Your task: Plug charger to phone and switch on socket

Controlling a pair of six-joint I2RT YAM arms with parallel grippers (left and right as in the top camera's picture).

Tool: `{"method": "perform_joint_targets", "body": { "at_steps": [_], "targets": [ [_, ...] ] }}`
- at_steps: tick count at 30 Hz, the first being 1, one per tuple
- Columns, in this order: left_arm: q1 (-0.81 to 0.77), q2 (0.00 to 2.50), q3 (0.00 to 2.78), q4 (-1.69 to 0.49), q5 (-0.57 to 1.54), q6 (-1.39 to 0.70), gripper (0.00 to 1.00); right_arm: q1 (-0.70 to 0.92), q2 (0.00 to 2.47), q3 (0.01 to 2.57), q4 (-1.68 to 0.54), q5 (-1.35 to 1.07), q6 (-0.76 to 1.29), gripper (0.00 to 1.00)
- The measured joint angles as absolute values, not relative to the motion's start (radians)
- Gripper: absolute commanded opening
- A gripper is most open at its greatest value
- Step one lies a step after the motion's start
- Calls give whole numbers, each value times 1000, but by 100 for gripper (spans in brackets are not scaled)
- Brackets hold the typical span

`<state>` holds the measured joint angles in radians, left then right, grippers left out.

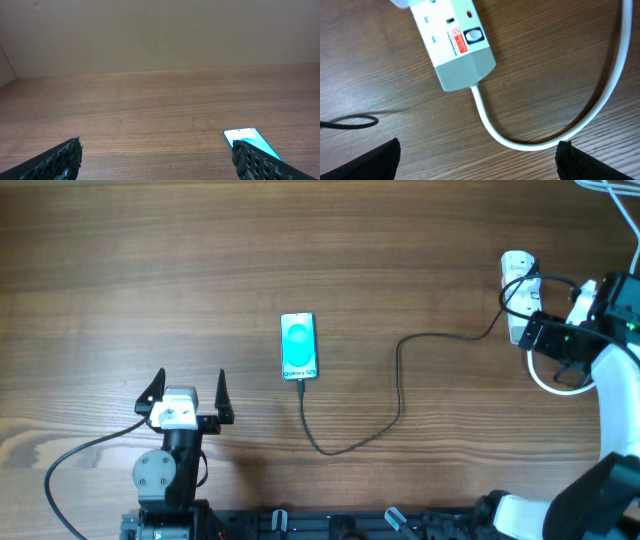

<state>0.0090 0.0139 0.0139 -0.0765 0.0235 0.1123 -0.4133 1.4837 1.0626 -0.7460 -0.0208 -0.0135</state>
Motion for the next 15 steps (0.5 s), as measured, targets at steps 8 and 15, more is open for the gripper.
{"method": "perform_joint_targets", "body": {
  "at_steps": [8,15],
  "targets": [
    [9,14,14,-76,23,113,100,-388,1415,1011,-724,-18,-14,100],
    [9,14,14,-76,23,115,100,-153,1341,937,-719,-18,-14,100]
  ]
}}
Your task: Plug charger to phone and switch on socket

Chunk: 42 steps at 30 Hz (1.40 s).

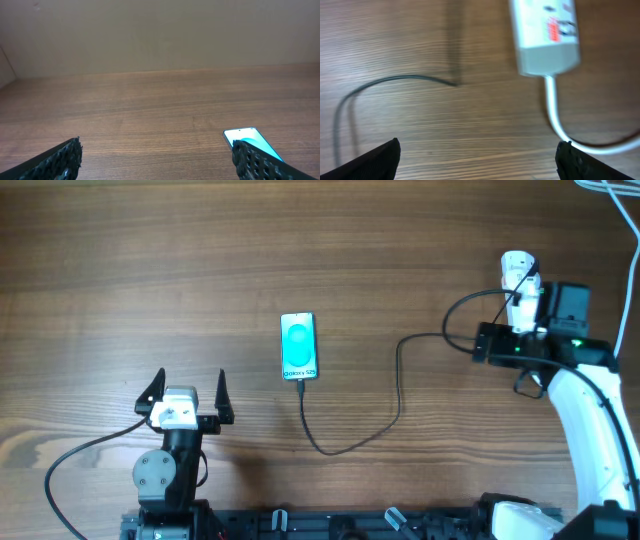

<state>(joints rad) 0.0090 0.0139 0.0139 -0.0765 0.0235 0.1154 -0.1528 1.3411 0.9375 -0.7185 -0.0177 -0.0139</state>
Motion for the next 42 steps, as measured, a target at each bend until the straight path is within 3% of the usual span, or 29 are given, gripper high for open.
{"method": "perform_joint_targets", "body": {
  "at_steps": [34,42],
  "targets": [
    [9,14,14,-76,23,115,100,-118,1277,934,-716,-45,-13,100],
    [9,14,14,-76,23,116,100,-118,1276,805,-591,-158,-13,100]
  ]
}}
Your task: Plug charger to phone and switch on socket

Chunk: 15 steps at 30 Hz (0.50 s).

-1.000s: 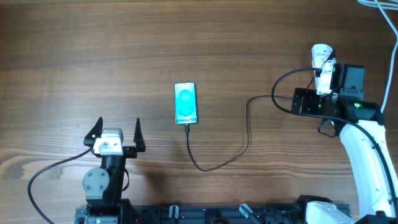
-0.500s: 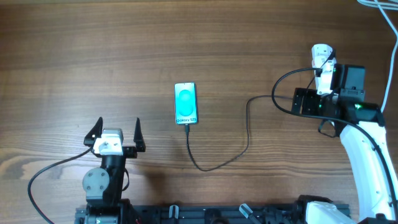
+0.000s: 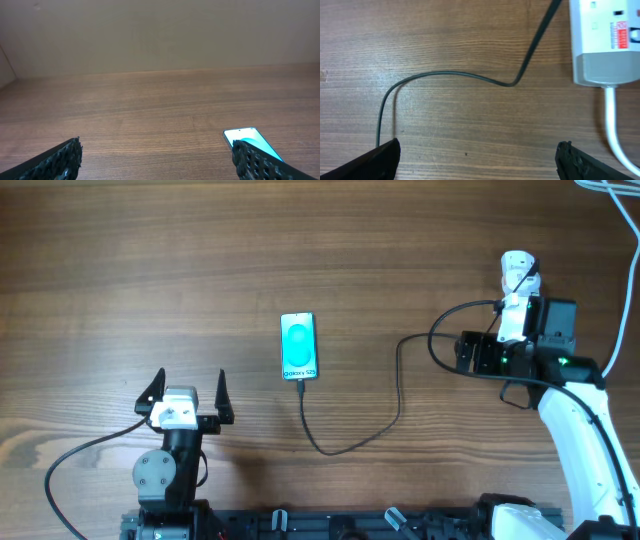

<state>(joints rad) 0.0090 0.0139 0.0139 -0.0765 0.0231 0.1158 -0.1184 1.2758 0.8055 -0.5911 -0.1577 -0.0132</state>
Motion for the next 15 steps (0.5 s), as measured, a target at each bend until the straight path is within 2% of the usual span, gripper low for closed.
{"method": "perform_joint_targets", "body": {
  "at_steps": [7,10,15],
  "targets": [
    [9,14,14,-76,23,115,100,-118,1228,715,-468,-180,-13,100],
    [9,14,14,-76,23,116,100,-118,1137,552,-284,-183,-14,100],
    [9,14,14,-76,23,115,100,-117,1018,366,-97,-183,10,100]
  ]
}}
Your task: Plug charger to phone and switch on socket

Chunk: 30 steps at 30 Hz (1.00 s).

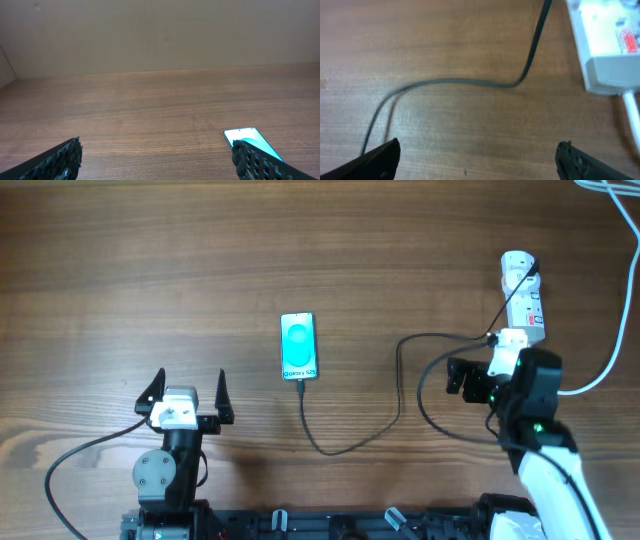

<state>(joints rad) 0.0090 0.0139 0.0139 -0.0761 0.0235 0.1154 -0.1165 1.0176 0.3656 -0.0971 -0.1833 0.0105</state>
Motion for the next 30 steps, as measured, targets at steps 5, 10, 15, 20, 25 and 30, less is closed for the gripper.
{"method": "perform_joint_targets", "body": {
  "at_steps": [5,10,15,20,25,30],
  "targets": [
    [9,14,14,-76,23,116,100,-28,910,283,27,-180,21,100],
    [9,14,14,-76,23,115,100,10,840,282,27,-175,21,100],
    [9,14,14,-76,23,115,100,10,740,253,-1,-175,21,100],
    [9,14,14,-76,23,115,100,10,673,139,152,-175,22,100],
    [9,14,14,-76,23,115,100,10,614,131,196,-175,22,100],
    [9,14,14,-76,23,116,100,10,564,131,194,-175,22,100]
  ]
}}
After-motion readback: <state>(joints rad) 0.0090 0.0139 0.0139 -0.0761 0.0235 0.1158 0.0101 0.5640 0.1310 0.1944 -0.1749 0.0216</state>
